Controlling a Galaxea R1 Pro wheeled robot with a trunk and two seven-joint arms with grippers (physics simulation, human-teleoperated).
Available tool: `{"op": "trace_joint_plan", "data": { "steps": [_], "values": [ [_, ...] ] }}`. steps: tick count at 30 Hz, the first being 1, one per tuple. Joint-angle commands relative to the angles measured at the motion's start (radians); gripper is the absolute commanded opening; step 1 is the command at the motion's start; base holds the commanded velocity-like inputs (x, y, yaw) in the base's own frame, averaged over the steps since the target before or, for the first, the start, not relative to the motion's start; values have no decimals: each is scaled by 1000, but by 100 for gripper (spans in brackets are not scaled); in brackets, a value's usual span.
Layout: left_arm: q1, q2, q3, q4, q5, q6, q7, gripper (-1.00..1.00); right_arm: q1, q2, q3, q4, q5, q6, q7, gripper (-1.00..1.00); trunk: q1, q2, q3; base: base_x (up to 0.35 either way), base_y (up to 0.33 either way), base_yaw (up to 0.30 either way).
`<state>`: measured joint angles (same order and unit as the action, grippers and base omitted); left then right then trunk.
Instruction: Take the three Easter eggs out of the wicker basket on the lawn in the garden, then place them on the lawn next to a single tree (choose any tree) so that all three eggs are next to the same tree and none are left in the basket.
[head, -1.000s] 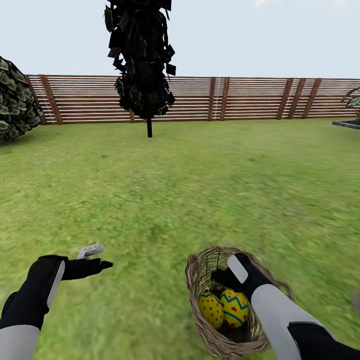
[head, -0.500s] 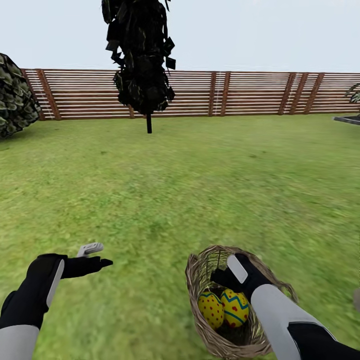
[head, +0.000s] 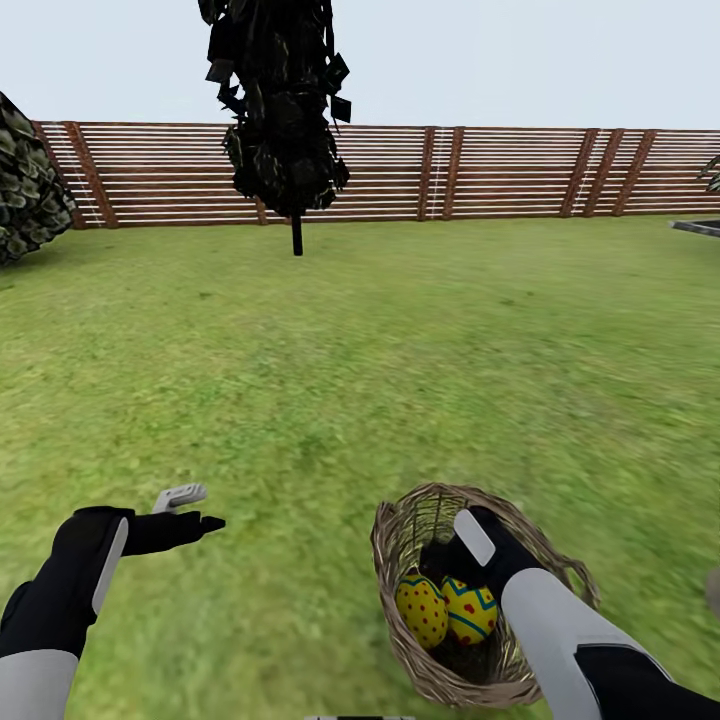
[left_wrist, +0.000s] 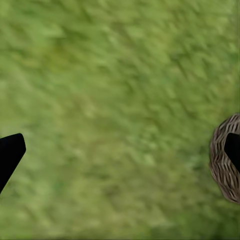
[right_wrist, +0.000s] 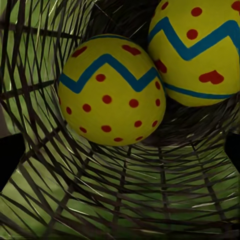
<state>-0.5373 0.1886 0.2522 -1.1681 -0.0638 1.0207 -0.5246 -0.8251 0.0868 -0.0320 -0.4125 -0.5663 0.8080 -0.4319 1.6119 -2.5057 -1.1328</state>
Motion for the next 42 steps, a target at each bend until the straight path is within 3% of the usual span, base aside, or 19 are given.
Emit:
{"op": "trace_joint_plan", "data": {
  "steps": [1, 17, 23, 30, 38, 42],
  "values": [
    [-1, 0, 1, -1, -7, 4, -8, 100, 0, 1, -4, -2, -8, 10, -9, 100, 0, 0, -1, 0, 0, 0],
    [-1, -1, -1, -2, -7, 4, -8, 100, 0, -1, -4, 0, -7, 23, -10, 100, 0, 0, -1, 69, 0, 0],
    [-1, -1, -1, -2, -7, 4, -8, 100, 0, 0, -4, 1, -7, 23, -10, 100, 2, -2, -24, 1, 0, 0],
    [-1, -1, -1, -2, -7, 4, -8, 100, 0, 1, -4, 1, -7, 22, -10, 100, 2, -2, -24, 0, 0, 0],
    [-1, -1, -1, -2, -7, 4, -8, 100, 0, 2, -3, 1, -7, 20, -10, 100, 6, -4, -55, 0, 0, 0],
    [0, -1, -1, -2, -7, 4, -8, 100, 0, 3, -3, 1, -7, 20, -10, 100, 6, -4, -55, 0, 0, 0]
  ]
}}
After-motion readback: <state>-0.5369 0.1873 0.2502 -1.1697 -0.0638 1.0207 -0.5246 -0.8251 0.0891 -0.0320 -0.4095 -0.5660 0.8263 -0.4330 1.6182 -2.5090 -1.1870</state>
